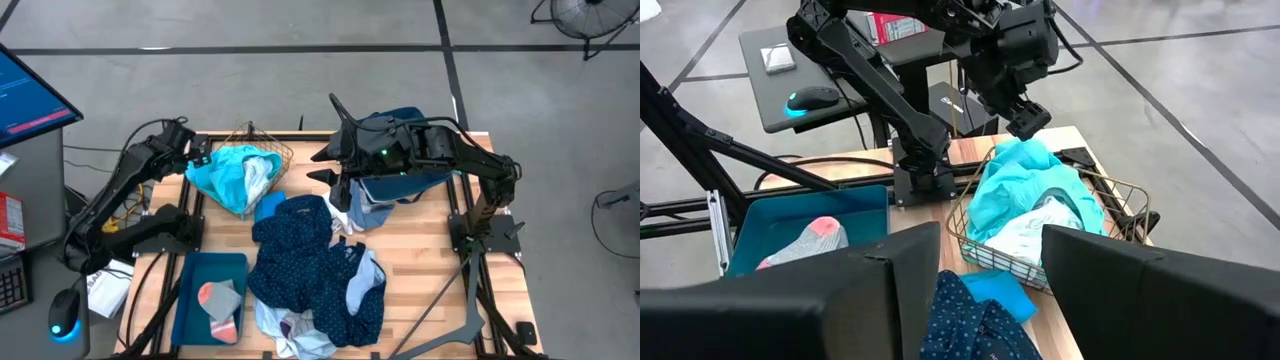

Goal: Pick & Place Cloths
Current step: Put the blue shorts into the brown wire basket

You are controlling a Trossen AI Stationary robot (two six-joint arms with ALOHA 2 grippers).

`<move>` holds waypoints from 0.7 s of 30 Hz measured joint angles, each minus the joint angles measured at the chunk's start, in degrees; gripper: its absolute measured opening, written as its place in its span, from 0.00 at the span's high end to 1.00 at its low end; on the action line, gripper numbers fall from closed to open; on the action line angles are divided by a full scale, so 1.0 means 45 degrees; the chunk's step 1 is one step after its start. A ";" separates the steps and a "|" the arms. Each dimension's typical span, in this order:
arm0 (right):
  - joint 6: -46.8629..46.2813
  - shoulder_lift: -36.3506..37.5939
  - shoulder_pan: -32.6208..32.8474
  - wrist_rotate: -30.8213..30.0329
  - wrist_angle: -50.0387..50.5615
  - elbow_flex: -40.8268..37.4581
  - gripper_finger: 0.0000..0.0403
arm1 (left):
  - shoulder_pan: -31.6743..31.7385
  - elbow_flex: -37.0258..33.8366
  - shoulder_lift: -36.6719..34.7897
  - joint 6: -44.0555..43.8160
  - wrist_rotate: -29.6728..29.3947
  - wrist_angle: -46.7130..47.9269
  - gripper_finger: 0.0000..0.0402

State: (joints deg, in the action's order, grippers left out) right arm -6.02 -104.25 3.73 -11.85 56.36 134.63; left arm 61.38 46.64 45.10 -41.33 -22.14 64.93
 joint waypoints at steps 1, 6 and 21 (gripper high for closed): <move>0.0000 0.0000 0.0000 -0.0001 0.0010 0.0000 0.57 | 0.0101 -0.0027 -0.0013 -0.0024 0.0001 -0.0149 0.30; 0.0005 0.0000 0.0000 0.0001 0.0166 0.0000 0.57 | 0.0406 -0.0492 -0.0046 -0.0278 0.0824 -0.1352 0.28; 0.0136 0.0000 0.0000 -0.0001 0.0578 0.0000 0.57 | 0.0963 -0.2155 -0.0040 -0.1655 0.2317 -0.2833 0.28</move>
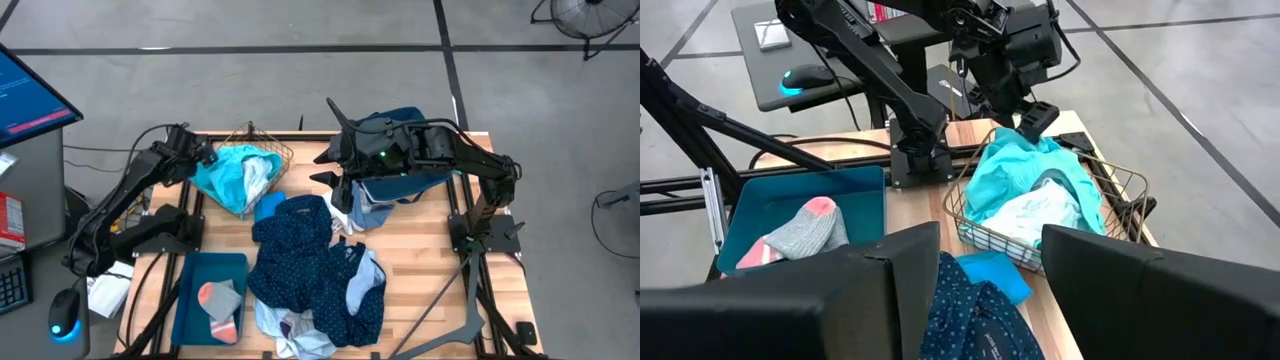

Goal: Pick & Place Cloths
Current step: Put the blue shorts into the brown wire basket

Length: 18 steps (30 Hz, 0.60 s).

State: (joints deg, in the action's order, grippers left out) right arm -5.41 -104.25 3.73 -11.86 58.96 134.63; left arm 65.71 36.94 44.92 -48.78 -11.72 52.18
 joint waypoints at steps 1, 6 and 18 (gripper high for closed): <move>0.0000 0.0000 0.0000 0.0000 0.0000 0.0000 0.57 | 0.0000 -0.0076 -0.0004 0.0012 0.0171 -0.0155 0.29; -0.0005 0.0000 0.0000 -0.0004 -0.0002 -0.0001 0.57 | 0.0000 -0.0421 0.0001 0.0014 0.0588 -0.0188 0.42; -0.0010 0.0000 0.0000 -0.0005 0.0049 -0.0005 0.57 | -0.0044 -0.0483 -0.0562 0.0860 0.1329 -0.0929 0.96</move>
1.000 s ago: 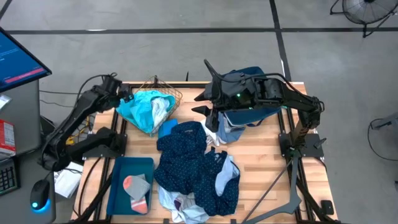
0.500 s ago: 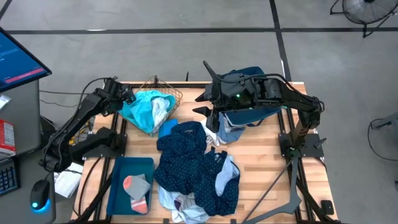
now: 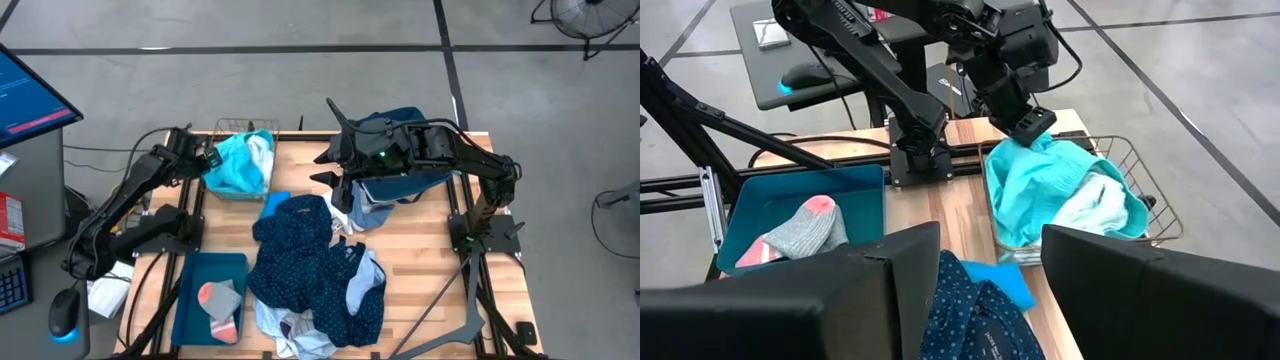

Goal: Pick & Place Cloths
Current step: Put the blue shorts into the brown wire basket

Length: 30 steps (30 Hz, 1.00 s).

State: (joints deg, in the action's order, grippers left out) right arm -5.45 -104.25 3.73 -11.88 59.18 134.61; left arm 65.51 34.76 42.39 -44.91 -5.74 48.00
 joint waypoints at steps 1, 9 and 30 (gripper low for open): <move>0.0000 0.0000 0.0000 0.0000 0.0000 0.0001 0.57 | -0.0004 0.0000 -0.0160 0.0133 0.0121 -0.0143 0.97; -0.0020 0.0000 0.0000 0.0000 0.0000 0.0000 0.57 | 0.0032 0.0010 -0.1021 0.0070 -0.0405 -0.0485 0.95; -0.0034 0.0000 0.0000 0.0000 0.0102 0.0000 0.57 | 0.0035 0.0010 -0.1054 0.2104 -0.0393 -0.0503 0.63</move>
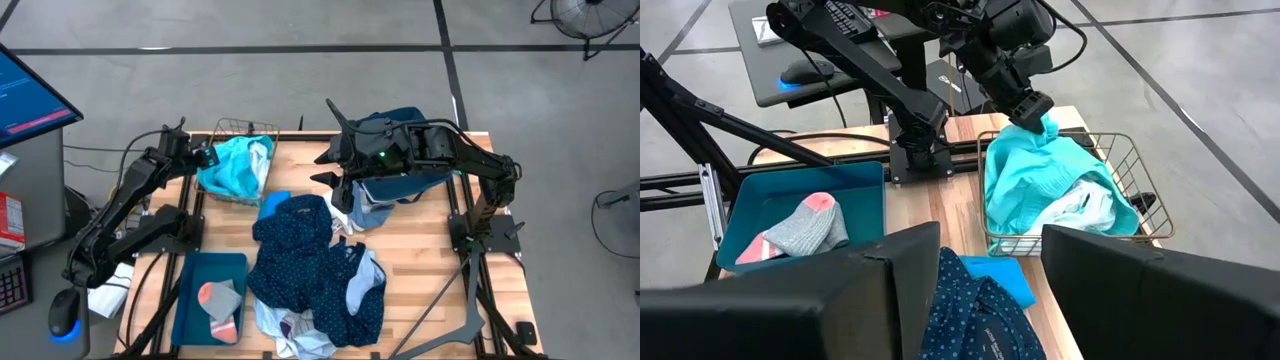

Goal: Pick & Place Cloths
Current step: Put the blue shorts into the brown wire basket

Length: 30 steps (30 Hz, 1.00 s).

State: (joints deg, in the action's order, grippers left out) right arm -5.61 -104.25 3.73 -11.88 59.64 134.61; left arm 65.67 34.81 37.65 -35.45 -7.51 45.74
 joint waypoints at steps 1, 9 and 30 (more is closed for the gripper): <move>0.0000 0.0000 0.0000 0.0004 0.0000 0.0000 0.57 | 0.0000 0.0000 0.0000 0.0083 0.0000 0.0000 0.61; 0.0000 0.0000 0.0000 0.0000 0.0000 0.0000 0.57 | 0.0000 0.0010 0.0485 0.0156 -0.0019 -0.0008 0.86; 0.0000 0.0000 -0.0001 0.0000 -0.0015 0.0000 0.57 | -0.2073 0.0440 0.1272 0.1714 0.2071 -0.2605 1.00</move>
State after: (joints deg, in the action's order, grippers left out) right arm -5.61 -104.25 3.72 -11.88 59.57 134.61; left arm 56.34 36.79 43.37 -27.73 1.81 34.01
